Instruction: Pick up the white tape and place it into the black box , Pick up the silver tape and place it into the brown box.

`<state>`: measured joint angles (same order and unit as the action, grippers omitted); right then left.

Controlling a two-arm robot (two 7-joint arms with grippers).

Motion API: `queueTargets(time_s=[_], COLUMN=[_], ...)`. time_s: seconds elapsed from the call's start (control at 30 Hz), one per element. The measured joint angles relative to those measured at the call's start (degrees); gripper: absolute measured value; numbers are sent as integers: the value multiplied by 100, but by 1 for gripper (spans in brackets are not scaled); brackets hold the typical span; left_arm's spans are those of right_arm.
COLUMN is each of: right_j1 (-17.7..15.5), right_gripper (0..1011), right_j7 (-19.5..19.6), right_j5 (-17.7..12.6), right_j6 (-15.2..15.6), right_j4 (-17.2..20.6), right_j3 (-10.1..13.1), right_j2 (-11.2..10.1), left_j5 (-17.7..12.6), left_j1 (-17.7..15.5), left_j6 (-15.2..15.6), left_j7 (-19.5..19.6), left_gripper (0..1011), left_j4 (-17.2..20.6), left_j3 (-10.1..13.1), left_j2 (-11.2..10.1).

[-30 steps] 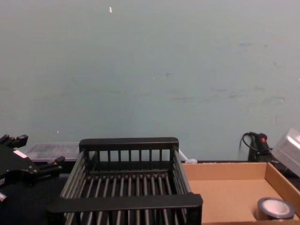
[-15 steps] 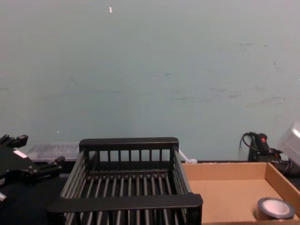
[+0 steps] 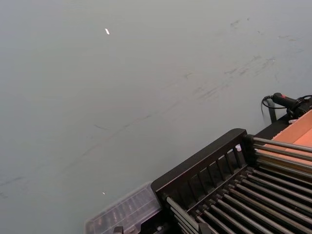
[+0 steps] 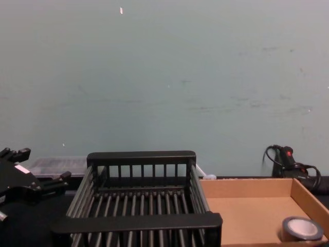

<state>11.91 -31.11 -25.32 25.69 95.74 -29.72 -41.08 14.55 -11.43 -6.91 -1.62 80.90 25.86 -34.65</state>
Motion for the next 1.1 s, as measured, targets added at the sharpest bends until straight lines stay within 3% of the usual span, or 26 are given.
queueTargets(time_s=[0.3,0.33,0.47,0.77,1.1], right_j1=[12,111,259,628,1188], right_gripper=[91,91,91,91,91], right_j7=[301,472,601,698,613], right_j5=[-106,-150,-183,-196,-90], right_j6=[-42,-3,94,275,333], right_j4=[-46,-157,-293,-530,-847], right_j3=[319,464,533,508,260], right_j2=[-43,53,213,505,835], left_j5=[0,0,0,0,0], left_j1=[0,0,0,0,0], left_j6=[0,0,0,0,0], left_j7=[0,0,0,0,0], left_gripper=[1001,1001,1001,1001,1001], left_j4=[0,0,0,0,0], left_j3=[0,0,0,0,0], left_j2=[0,0,0,0,0])
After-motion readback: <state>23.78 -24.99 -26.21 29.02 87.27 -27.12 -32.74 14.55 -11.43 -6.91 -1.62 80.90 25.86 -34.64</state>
